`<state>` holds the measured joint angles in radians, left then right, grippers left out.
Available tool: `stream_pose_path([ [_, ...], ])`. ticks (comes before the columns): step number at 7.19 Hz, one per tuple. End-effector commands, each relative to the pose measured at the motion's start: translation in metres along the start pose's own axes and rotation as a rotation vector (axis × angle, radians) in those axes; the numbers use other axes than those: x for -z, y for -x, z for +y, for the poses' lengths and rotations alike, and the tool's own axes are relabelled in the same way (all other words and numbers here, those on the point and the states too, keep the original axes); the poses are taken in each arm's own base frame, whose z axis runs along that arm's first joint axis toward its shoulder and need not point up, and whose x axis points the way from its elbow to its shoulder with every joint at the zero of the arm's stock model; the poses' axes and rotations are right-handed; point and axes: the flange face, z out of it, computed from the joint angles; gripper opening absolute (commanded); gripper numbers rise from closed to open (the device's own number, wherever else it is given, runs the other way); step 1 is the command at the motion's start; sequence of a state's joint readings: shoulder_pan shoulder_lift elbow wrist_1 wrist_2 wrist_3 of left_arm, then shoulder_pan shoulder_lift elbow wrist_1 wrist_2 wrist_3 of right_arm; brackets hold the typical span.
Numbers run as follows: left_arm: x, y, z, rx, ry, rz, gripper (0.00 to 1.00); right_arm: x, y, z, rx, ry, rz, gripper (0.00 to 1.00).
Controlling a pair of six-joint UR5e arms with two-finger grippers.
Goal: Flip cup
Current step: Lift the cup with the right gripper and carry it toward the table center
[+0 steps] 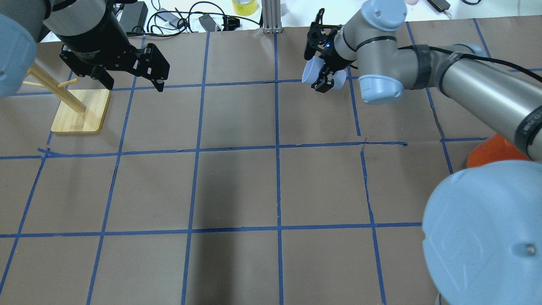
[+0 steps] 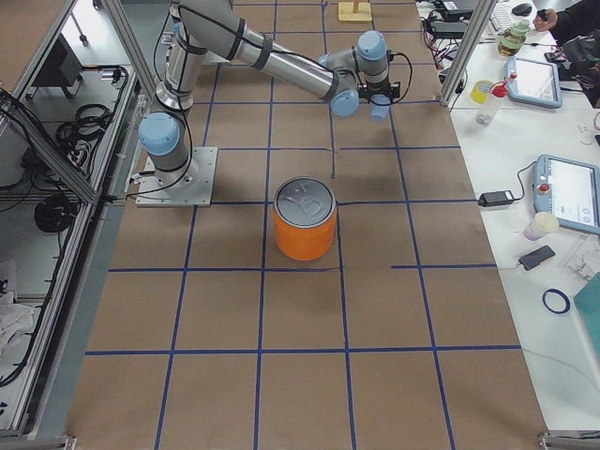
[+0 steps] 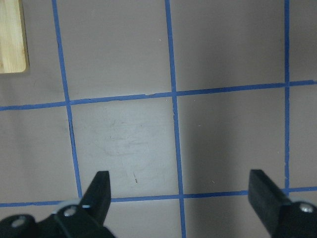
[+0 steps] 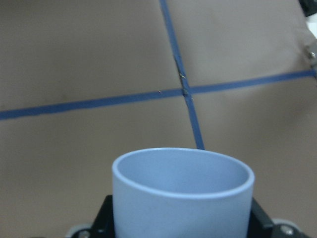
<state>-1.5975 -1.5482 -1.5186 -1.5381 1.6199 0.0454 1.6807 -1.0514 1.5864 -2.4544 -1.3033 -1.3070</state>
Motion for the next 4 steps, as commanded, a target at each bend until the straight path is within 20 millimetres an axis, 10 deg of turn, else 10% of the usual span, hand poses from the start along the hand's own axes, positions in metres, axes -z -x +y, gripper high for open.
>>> stream_pose_path([
  [1,0.001,0.0,0.0,-0.005,-0.001,0.0,1.0,-0.017,0.052,-0.087,0.23,-0.013,-0.04,0.73],
  [4,-0.001,0.0,0.001,-0.006,0.003,0.0,1.0,-0.067,0.11,-0.129,0.243,-0.001,-0.174,0.74],
])
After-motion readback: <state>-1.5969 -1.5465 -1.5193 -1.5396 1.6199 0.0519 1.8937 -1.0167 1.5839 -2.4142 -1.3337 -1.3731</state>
